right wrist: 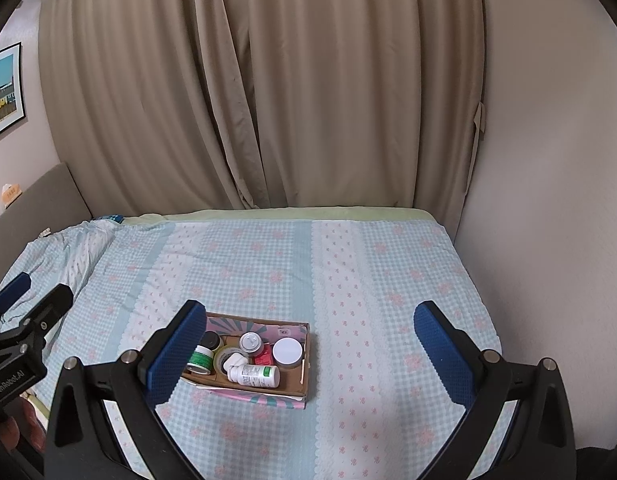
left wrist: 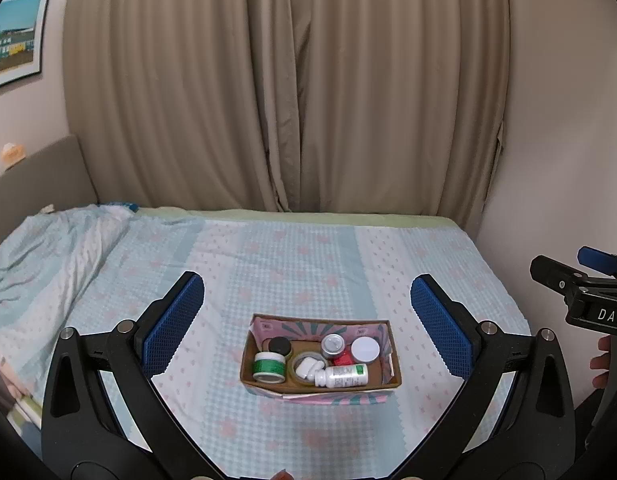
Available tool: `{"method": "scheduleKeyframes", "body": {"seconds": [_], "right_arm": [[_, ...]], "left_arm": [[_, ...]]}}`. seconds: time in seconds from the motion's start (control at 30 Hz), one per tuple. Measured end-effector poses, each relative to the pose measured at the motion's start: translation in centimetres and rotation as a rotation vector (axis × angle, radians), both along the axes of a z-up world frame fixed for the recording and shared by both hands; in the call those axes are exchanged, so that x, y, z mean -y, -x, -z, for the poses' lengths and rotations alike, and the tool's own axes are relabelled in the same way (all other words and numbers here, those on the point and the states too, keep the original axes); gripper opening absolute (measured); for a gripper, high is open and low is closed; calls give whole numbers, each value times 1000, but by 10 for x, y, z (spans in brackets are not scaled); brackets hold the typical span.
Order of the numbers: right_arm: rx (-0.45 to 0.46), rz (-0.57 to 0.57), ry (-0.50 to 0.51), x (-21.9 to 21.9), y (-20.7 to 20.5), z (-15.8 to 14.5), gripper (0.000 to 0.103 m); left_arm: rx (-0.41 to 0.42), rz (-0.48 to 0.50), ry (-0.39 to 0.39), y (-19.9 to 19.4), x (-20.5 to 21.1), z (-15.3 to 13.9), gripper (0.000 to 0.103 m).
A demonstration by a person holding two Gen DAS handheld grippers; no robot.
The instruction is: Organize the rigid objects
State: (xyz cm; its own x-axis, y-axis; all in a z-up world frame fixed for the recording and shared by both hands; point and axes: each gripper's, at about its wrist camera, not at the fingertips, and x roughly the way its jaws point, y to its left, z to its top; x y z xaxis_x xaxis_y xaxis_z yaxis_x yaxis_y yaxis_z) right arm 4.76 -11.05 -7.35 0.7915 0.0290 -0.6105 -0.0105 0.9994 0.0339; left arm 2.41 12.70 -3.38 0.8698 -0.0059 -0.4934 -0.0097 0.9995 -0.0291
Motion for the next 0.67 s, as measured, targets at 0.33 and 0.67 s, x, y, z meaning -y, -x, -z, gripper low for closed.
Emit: {"method": "scheduleKeyframes", "body": {"seconds": [0.33,0.67], "right_arm": [[0,-4,2,3,-3,0,103],[-12,-2,1,5,-6,0,103]], "left_arm": [[38,-37,12,-2,-8,-4,103],[16,-79,21,-10,-20,5,103]]}}
